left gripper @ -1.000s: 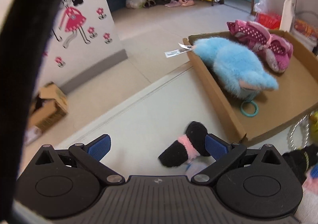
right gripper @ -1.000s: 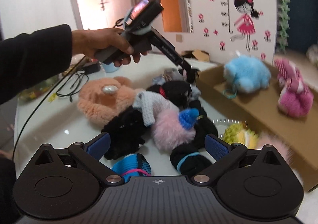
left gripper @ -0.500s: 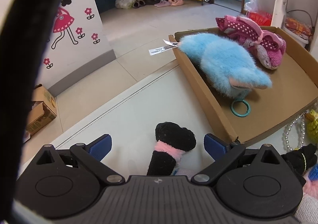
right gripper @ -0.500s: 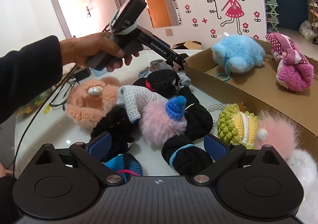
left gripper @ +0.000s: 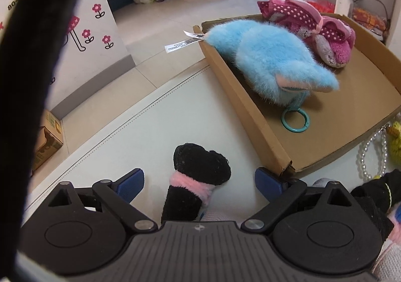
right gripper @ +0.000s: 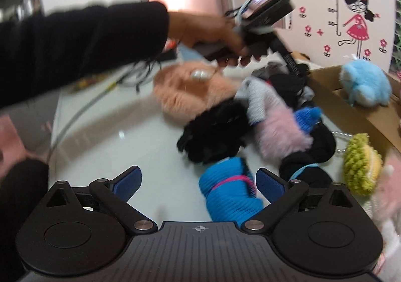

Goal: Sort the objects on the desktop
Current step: 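Grasp the black-and-pink doll with the left tool while the right tool grasps the blue knitted doll, then carry both dolls to the box and lower them inside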

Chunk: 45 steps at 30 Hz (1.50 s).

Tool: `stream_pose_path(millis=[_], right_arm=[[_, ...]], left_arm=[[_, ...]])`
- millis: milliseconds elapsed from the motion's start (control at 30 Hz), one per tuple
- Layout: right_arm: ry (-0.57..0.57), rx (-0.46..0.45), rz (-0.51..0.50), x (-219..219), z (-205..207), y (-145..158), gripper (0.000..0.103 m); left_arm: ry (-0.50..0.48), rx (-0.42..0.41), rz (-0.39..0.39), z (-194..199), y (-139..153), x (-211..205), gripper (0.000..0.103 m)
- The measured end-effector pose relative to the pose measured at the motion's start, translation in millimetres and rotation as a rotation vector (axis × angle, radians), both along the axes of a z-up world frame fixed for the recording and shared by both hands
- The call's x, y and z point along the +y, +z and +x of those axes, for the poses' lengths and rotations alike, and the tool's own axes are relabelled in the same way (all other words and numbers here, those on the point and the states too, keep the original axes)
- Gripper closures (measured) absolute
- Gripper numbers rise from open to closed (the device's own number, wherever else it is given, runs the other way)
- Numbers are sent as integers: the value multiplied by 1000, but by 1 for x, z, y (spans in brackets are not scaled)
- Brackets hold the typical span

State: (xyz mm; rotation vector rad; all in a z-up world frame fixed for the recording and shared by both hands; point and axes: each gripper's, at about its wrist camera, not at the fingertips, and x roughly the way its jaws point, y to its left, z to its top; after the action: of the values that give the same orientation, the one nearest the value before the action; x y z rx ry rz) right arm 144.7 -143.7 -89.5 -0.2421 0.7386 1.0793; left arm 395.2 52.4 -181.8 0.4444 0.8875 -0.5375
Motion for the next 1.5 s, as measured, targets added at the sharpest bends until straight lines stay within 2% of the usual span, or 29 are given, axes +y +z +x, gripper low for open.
stream_pose_path(millis=[100,233,333,467,600,667,700,767,833,933,1267,1500], right_arm=[[-10,30,-7,1,4,-7,11],[-48,41,-35,1,11,-16,26],[-61,42,-31,-1,12,-19,30],[-64,39,-27,-2,11,-18,32],[-61,34,-28,-2,10,-17,32],[-61,32,-28,-3,10,-17,32],[-62,33,-28,-4,11,-17,33],[-66,41,-21,-5,12,-16,43],[-69,52,-14,-6,14,-16,43],[-72,57,-8,-7,15,-16,45],[-95,78,40,-14,18,-12,47],[-80,77,48,-11,14,-8,47]], left_arm=[[-3,-12,-9,0,0,1,13],[-12,-37,-32,-1,1,3,31],[-20,-30,-66,-2,0,6,44],[-13,-33,-83,-3,-1,10,43],[20,-34,-83,3,-4,18,28],[28,-25,-97,6,-5,21,27],[31,-20,-106,8,-5,22,29],[30,-7,-130,8,-5,22,38],[24,-2,-150,6,-4,21,53],[25,-9,-150,2,-2,19,63],[81,1,-165,-6,2,29,66],[139,-23,-175,-12,18,42,66]])
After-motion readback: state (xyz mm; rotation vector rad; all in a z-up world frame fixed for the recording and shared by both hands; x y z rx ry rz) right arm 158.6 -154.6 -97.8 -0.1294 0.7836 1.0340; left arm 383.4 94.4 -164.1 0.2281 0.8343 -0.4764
